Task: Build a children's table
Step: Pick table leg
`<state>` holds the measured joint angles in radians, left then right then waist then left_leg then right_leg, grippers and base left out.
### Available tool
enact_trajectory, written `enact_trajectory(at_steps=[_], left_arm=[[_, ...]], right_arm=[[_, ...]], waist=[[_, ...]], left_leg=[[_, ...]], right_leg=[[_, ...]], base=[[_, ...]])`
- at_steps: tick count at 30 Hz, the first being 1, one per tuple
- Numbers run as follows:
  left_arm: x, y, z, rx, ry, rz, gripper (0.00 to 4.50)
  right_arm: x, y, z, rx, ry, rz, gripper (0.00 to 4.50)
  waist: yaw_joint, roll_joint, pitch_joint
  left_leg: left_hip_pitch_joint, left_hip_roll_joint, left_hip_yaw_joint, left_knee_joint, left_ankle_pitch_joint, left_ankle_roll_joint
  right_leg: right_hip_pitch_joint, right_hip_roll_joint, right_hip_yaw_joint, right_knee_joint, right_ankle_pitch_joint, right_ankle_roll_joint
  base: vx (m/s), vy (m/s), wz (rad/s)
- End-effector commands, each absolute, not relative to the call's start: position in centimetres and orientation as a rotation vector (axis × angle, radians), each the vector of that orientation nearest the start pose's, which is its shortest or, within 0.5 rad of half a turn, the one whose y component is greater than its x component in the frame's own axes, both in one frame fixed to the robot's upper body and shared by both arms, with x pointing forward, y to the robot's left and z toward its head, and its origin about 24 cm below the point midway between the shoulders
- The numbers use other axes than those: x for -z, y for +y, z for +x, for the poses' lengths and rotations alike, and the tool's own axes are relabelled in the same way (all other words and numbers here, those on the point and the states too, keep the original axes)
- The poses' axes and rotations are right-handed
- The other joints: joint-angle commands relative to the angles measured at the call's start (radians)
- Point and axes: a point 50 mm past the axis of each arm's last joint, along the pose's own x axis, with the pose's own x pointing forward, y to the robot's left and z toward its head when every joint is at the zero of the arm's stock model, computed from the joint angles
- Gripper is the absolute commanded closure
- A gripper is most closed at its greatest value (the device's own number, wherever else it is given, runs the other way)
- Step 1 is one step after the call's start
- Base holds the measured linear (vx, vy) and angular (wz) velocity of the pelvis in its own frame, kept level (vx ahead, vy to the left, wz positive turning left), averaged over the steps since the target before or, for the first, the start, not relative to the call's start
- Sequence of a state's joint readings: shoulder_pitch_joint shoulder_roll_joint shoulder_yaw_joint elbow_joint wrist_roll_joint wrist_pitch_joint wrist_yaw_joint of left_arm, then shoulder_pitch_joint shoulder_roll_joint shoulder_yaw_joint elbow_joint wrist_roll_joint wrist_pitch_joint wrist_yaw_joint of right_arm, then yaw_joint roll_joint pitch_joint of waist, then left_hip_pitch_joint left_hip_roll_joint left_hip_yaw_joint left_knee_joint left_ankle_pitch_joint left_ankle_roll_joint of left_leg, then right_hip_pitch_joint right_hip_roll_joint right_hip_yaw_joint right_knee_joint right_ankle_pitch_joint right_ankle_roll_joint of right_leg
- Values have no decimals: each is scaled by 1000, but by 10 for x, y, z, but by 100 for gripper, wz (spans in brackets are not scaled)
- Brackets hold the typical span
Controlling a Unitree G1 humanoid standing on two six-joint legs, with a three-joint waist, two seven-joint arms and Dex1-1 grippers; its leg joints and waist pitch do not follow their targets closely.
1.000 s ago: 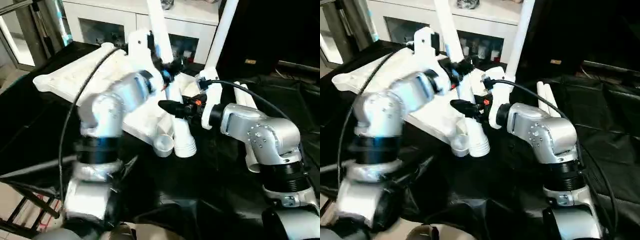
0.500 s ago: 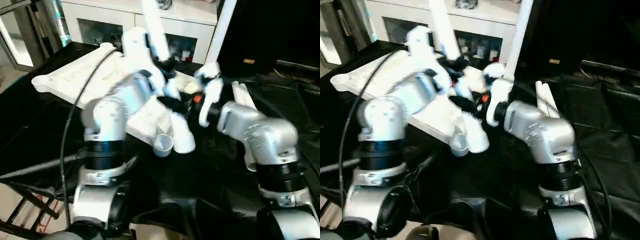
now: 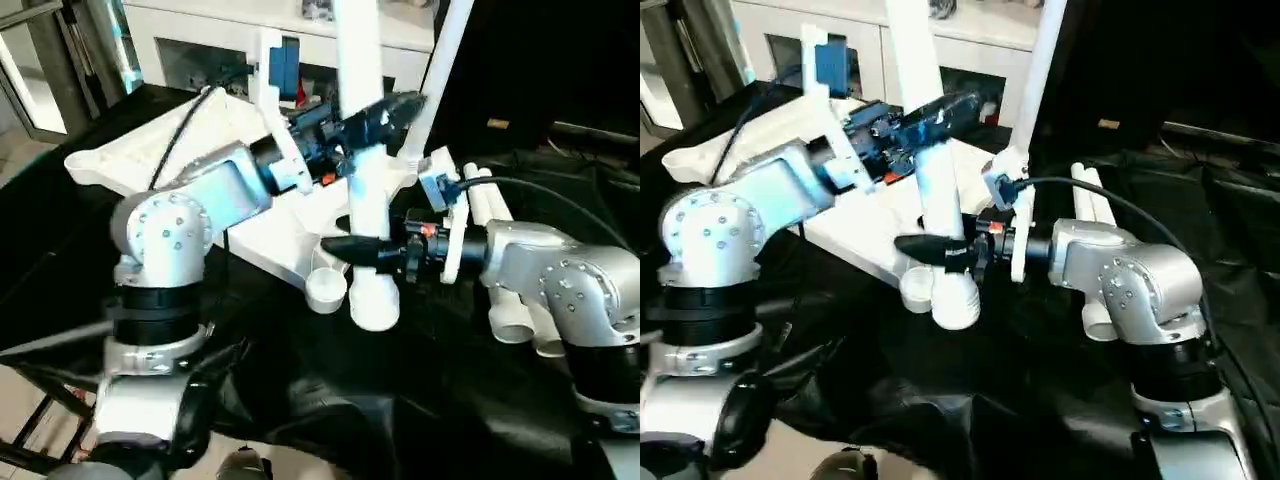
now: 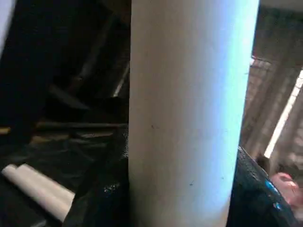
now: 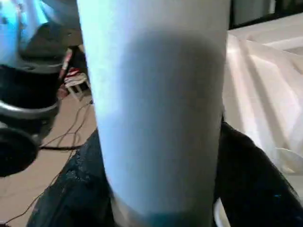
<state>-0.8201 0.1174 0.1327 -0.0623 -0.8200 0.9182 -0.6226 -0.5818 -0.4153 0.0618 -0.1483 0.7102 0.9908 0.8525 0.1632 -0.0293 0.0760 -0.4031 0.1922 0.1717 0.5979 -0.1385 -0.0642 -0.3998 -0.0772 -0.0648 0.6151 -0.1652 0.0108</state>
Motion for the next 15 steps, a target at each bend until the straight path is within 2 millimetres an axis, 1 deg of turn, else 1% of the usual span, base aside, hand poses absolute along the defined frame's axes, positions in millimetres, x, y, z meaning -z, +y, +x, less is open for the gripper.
enact_trajectory(at_steps=[1, 2, 7, 8, 9, 10, 11, 12, 13, 14, 15], left_arm=[[-248, 61, 296, 1394, -99, -457, 273], [-248, 60, 296, 1396, -99, -457, 273], [-246, 61, 299, 1381, -90, -464, 273], [-245, 62, 301, 1371, -84, -464, 238], [-243, 62, 306, 1324, -59, -475, 217], [-241, 62, 312, 1276, -46, -475, 217], [-240, 62, 315, 1237, -40, -467, 201], [-238, 62, 321, 1173, -28, -452, 201], [-236, 62, 324, 1138, -16, -446, 194], [-236, 62, 324, 1138, -16, -446, 175], [-226, 63, 337, 961, 67, -413, 168]], right_arm=[[-161, -116, 290, -1226, 350, 200, 206], [-161, -116, 290, -1226, 351, 201, 230], [-161, -115, 291, -1213, 340, 206, 252], [-161, -115, 291, -1206, 334, 208, 252], [-162, -114, 293, -1192, 324, 209, 253], [-163, -113, 294, -1179, 314, 213, 253], [-163, -112, 295, -1169, 307, 216, 255], [-164, -111, 297, -1150, 293, 220, 255], [-165, -110, 298, -1134, 283, 226, 255], [-165, -110, 298, -1134, 283, 226, 256], [-167, -107, 302, -1084, 256, 234, 258]], waist=[[-4, -2, -85], [-4, -1, -84], [-3, -4, -85], [-4, -4, -85], [-4, -4, -86], [-4, -4, -85], [-4, -5, -85], [-4, -3, -87], [-5, -3, -86], [-4, -6, -88], [-4, -5, -88]], left_leg=[[35, 31, -12, -70, -300, -61], [37, 31, -12, -71, -304, -63], [34, 31, -13, -71, -309, -67], [33, 30, -13, -71, -306, -66], [33, 29, -13, -70, -301, -67], [34, 29, -13, -70, -302, -67], [34, 29, -12, -70, -302, -68], [35, 30, -14, -71, -302, -72], [36, 31, -14, -72, -307, -74], [36, 30, -14, -71, -309, -75], [33, 31, -15, -73, -303, -78]], right_leg=[[34, -67, 36, -89, -415, -84], [32, -67, 36, -89, -418, -85], [33, -68, 35, -90, -431, -77], [33, -68, 35, -91, -432, -77], [32, -67, 35, -90, -429, -76], [31, -67, 35, -91, -428, -76], [31, -67, 35, -92, -431, -75], [31, -67, 35, -91, -423, -75], [29, -66, 35, -90, -422, -74], [31, -67, 34, -89, -422, -70], [34, -68, 34, -88, -414, -66]], base=[[0, 0, 0], [0, 0, 0], [0, 0, 0], [0, 0, 0], [0, 0, 0], [0, 0, 0], [0, 0, 0], [0, 0, 0], [0, 0, 0], [0, 0, 0], [0, 0, 0]])
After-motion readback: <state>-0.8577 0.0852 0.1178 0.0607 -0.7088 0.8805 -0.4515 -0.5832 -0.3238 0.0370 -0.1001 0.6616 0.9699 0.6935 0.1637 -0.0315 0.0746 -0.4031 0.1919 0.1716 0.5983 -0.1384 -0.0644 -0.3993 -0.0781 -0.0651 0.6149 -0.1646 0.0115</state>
